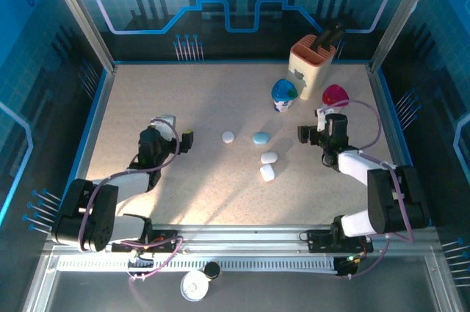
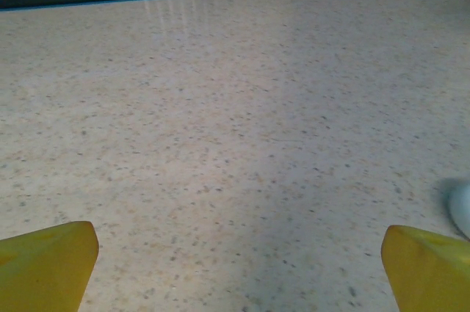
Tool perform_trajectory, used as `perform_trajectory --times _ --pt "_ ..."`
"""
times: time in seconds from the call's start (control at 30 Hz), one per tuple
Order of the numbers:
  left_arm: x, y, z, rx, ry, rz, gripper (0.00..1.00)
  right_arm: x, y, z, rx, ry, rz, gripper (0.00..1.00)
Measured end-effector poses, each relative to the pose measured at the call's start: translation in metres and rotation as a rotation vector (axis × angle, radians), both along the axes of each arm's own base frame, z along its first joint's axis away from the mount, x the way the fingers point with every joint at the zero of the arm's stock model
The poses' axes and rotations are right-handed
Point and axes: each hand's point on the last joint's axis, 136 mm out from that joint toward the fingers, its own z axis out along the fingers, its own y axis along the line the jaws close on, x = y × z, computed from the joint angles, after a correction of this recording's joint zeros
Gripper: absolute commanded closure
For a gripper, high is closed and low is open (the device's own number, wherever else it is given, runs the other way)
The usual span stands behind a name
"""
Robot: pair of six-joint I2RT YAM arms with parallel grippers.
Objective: Insert the wireless bluetooth earbuds into the charging case
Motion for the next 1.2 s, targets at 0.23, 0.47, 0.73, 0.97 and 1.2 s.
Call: perform_trajectory --times 0.23,0.47,0.73,0.97,1.2 --pt "0.018 0.038 -0.024 -0.038 -0.009 0.123 0.01 0.007 0.002 -0.003 0.03 -0.113 0.046 0.0" --pt "0.027 0.042 -0.024 -0.058 0.004 0.141 0.01 0.01 0.014 0.006 0.044 -0.199 0.12 0.0" --pt "0.028 0.042 -0.022 -0.069 -0.001 0.145 0.01 0.013 0.016 0.015 0.041 -0.238 0.131 0.0" --pt "0.028 0.041 -0.022 -0.07 -0.001 0.14 0.01 0.014 0.015 0.015 0.04 -0.239 0.131 0.0" --pt "0.029 0.041 -0.022 -0.07 -0.001 0.14 0.01 0.014 0.015 0.015 0.04 -0.239 0.131 0.0"
